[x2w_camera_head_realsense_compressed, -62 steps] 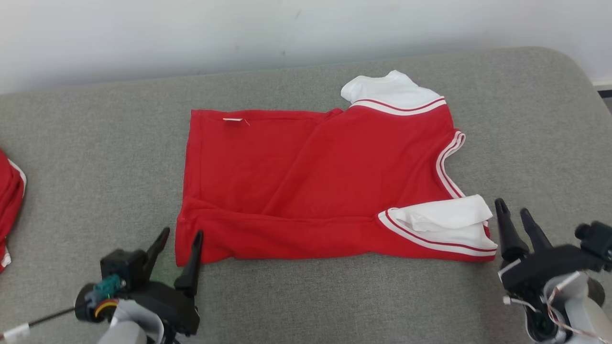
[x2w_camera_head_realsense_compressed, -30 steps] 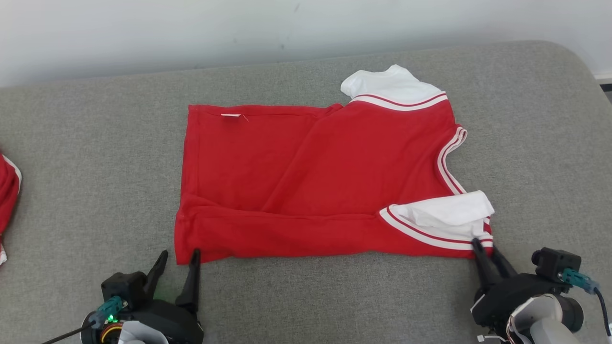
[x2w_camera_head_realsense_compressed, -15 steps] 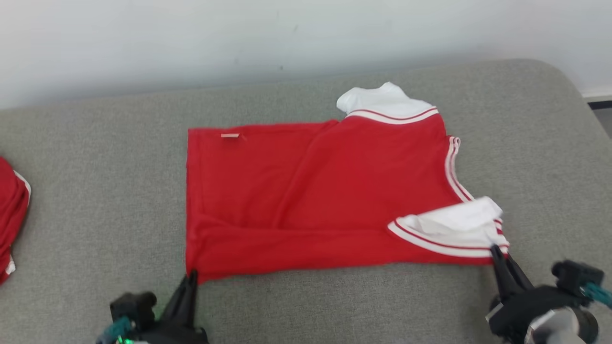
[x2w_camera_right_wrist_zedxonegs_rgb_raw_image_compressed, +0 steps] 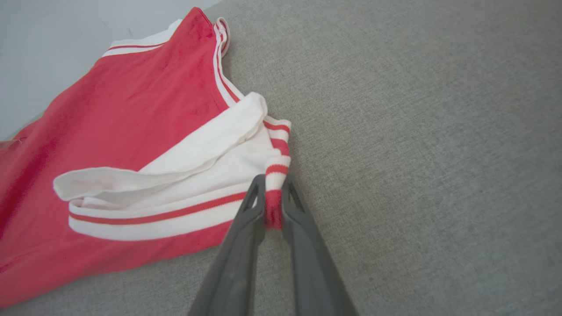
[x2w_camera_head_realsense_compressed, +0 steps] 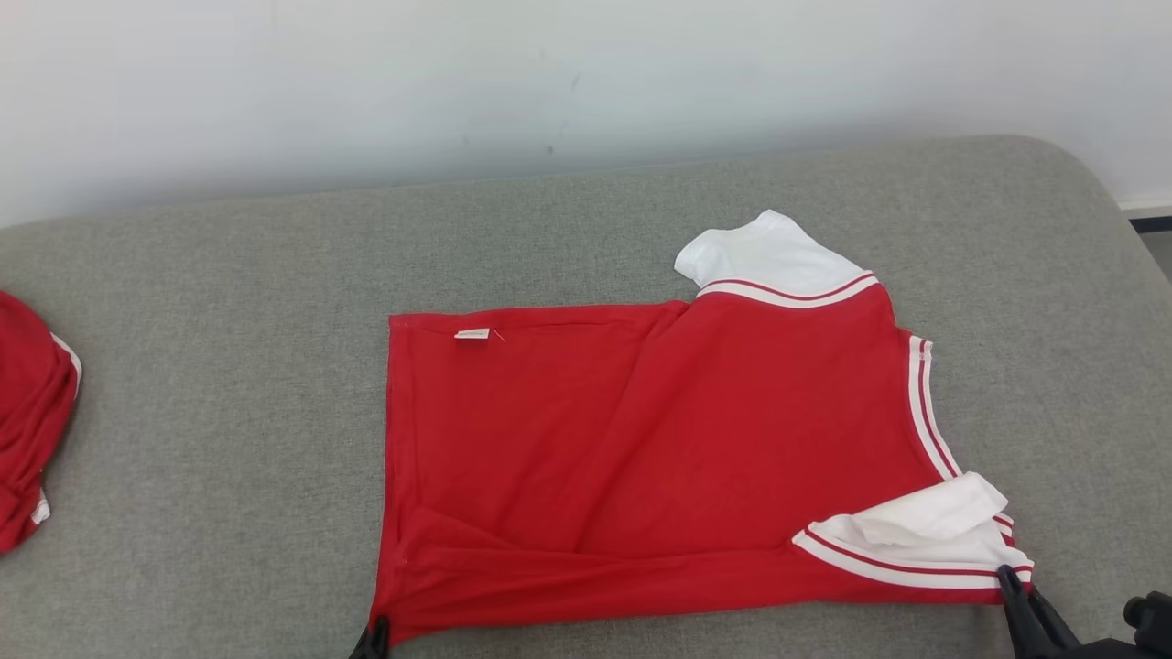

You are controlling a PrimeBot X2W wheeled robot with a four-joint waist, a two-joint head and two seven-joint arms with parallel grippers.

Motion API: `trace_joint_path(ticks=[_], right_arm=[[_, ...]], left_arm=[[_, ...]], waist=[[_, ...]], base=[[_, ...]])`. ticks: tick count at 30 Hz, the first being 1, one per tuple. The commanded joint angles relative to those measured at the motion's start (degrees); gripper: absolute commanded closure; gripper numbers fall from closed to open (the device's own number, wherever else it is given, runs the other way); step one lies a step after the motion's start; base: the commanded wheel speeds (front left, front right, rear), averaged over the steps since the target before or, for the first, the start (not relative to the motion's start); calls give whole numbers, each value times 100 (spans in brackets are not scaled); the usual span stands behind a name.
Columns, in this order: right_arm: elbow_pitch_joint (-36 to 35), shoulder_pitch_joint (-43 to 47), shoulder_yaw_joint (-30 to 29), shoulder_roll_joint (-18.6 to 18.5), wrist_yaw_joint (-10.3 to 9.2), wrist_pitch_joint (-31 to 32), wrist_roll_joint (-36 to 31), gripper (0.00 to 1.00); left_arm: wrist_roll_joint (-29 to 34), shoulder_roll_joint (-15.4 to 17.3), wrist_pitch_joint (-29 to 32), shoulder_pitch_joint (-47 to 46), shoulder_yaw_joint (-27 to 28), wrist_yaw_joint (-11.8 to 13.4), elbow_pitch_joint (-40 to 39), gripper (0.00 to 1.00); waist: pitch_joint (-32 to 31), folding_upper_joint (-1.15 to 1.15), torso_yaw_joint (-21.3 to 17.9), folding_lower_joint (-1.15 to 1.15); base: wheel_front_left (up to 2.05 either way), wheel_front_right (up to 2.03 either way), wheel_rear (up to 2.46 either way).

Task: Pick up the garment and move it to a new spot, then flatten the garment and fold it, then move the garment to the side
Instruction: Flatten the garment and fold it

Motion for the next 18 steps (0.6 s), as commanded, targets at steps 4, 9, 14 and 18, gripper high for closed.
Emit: trace_joint_path(ticks=[4,9,14,18], right_arm=[[-211,132,-207,155,-14,40,-322,0],[-608,201,-450,335,-14,-105,-613,0],[-965,278,-323,472,-14,-132,-857,0],[-1128,305,-185,541,-14,-425,-1014,0]], left_arm=[[185,29,-18,63,36,111,-53,0],[436,-49,-18,181,324,143,-427,0],[912,-157,-18,295,643,178,-894,0],[1409,-299,-18,442,946,198,-1357,0]], waist=[[-77,0,59,1],[-148,0,94,1],[-196,0,103,1],[-274,0,115,1]], base=[[0,0,0],[0,0,0],[0,0,0],[0,0,0]])
